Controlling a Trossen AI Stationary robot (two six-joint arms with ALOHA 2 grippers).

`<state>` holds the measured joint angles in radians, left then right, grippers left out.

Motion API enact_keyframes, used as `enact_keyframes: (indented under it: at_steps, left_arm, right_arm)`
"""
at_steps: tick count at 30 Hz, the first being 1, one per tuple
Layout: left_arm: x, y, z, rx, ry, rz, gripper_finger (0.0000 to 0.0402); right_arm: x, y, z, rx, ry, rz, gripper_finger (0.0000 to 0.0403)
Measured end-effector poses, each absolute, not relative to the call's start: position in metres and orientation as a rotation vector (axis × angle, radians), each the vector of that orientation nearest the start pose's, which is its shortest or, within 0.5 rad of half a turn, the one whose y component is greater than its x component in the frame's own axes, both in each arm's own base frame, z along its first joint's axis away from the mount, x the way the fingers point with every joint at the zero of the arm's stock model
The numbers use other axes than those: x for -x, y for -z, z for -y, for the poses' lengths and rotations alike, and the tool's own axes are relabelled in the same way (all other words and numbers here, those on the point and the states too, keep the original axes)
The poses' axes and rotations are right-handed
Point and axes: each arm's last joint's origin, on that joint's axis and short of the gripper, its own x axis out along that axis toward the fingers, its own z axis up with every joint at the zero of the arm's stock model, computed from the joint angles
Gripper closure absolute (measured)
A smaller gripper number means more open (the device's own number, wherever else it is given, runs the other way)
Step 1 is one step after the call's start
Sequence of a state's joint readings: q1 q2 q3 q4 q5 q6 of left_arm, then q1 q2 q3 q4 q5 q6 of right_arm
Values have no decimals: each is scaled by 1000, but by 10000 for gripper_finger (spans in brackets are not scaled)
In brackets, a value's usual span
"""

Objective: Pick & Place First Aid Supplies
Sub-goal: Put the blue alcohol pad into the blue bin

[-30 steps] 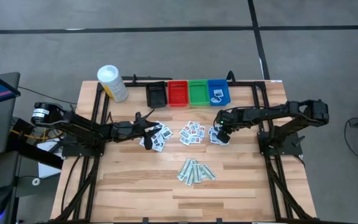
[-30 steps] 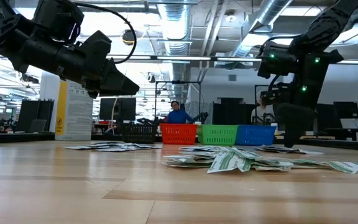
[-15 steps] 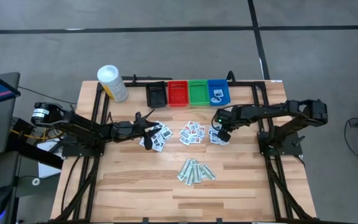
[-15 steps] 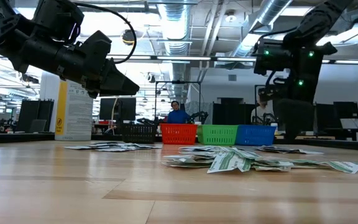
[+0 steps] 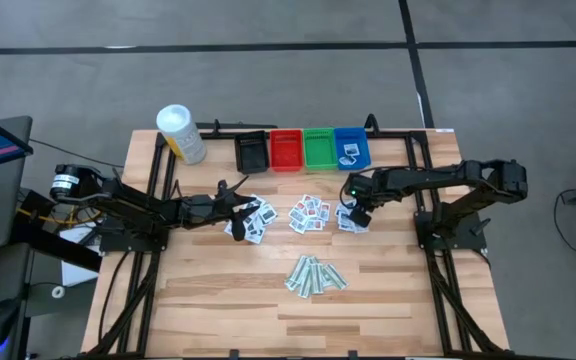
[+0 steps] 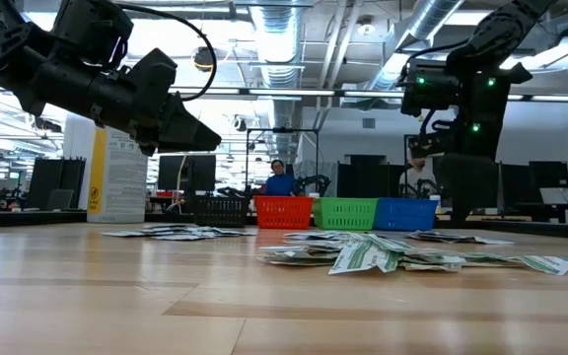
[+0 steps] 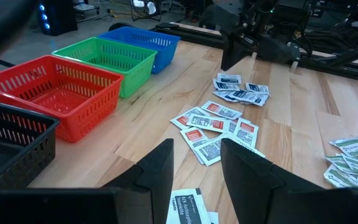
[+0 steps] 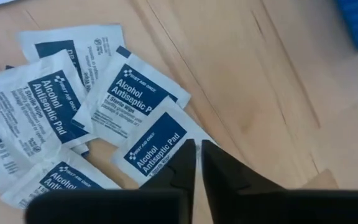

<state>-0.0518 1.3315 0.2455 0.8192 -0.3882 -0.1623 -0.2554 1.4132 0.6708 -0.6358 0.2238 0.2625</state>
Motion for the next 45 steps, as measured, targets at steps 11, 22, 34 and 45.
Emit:
enact_keyframes:
  at_steps: [11,22,34,45]
  left_arm:
    - [-216,-146,0,101,-354,-234,268]
    - [-216,-146,0,101,-354,-234,268]
    - [-216,-146,0,101,-355,-234,268]
    - [-216,-146,0,101,-354,-235,268]
  right_arm:
    - [-213,-149,41,-122,406,-1374,301]
    - [-212,-148,26,49,279,-1423,275]
    - [-214,-149,26,128,213,-1416,282]
    - [-203,-127,27,141,212,-1378,282]
